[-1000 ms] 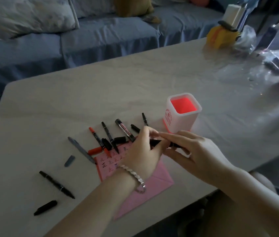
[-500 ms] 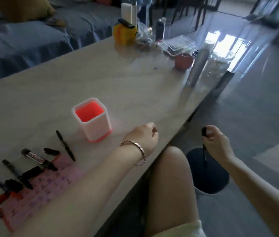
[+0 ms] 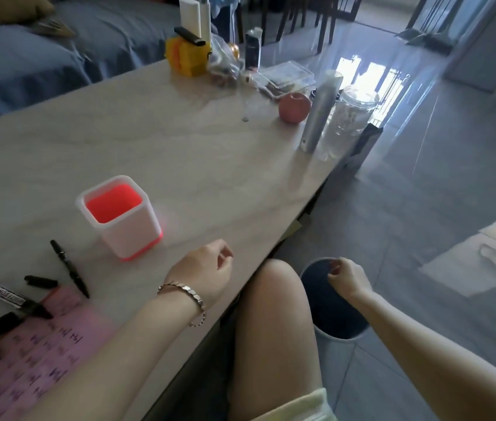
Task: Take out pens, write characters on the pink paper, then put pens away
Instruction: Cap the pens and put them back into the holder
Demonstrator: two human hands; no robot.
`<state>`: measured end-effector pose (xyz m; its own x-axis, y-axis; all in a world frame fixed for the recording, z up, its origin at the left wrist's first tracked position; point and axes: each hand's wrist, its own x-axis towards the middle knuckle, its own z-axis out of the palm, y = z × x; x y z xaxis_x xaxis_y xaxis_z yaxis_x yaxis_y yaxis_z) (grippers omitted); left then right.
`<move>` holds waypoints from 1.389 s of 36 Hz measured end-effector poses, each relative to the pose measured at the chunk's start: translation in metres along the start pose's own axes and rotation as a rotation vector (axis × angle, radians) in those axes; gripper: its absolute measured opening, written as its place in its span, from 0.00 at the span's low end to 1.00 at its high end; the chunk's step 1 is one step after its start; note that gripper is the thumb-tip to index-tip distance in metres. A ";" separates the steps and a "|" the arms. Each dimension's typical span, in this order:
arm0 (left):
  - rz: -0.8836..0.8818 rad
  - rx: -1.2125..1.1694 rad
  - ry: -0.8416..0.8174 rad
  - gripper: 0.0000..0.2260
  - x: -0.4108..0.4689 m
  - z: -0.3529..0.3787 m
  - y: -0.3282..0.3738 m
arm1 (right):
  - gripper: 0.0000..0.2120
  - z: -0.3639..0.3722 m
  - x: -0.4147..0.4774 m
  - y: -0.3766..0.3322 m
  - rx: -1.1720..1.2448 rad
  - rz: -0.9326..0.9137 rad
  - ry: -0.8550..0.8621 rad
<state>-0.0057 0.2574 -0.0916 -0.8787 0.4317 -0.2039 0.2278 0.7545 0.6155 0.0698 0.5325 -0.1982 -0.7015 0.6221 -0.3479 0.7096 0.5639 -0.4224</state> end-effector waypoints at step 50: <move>-0.290 0.241 0.316 0.15 -0.063 -0.130 -0.180 | 0.06 0.089 -0.174 -0.312 -0.009 -1.086 -0.287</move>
<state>-0.0459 0.0303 -0.0912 -0.9961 0.0436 -0.0767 0.0126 0.9305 0.3662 -0.0352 0.1996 -0.0804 -0.9368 -0.3493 0.0207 -0.2878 0.7354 -0.6134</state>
